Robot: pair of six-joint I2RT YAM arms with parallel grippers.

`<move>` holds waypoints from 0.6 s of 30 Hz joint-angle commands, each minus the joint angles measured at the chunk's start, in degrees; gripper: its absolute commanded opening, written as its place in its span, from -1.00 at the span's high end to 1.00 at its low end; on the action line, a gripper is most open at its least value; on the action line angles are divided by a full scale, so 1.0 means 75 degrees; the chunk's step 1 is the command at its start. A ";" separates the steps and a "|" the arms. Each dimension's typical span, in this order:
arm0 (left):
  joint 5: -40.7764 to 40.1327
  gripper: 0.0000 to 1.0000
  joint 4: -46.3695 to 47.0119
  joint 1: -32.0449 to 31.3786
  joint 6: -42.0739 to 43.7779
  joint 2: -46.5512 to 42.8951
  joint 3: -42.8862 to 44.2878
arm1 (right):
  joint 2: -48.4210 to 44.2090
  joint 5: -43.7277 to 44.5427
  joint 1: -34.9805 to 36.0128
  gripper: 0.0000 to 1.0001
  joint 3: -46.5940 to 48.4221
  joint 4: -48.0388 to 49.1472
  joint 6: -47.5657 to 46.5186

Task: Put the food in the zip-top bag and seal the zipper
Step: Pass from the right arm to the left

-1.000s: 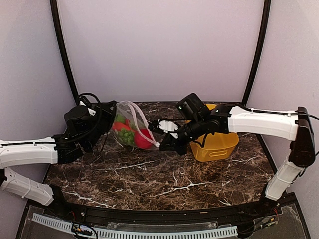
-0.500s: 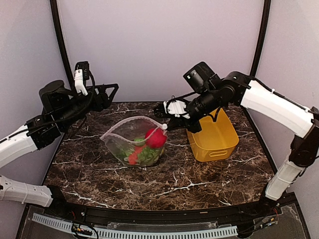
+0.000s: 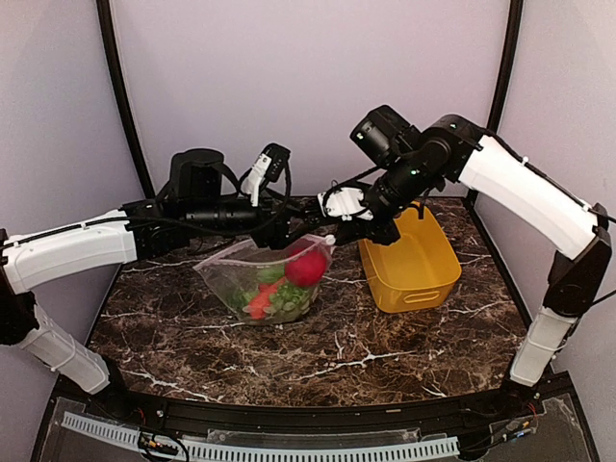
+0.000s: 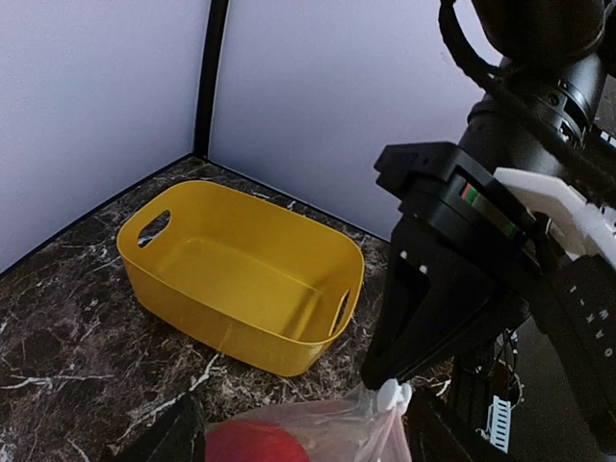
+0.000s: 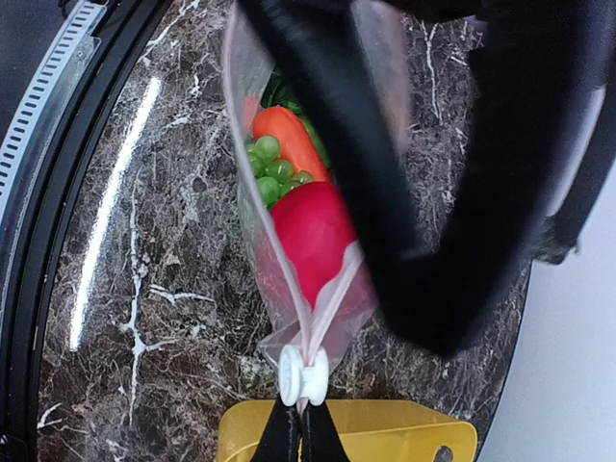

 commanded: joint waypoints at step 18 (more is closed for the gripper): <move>0.0665 -0.11 0.0219 -0.0443 0.0650 0.1182 0.1088 | -0.0065 -0.0240 -0.0450 1.00 0.0992 -0.0565 0.0423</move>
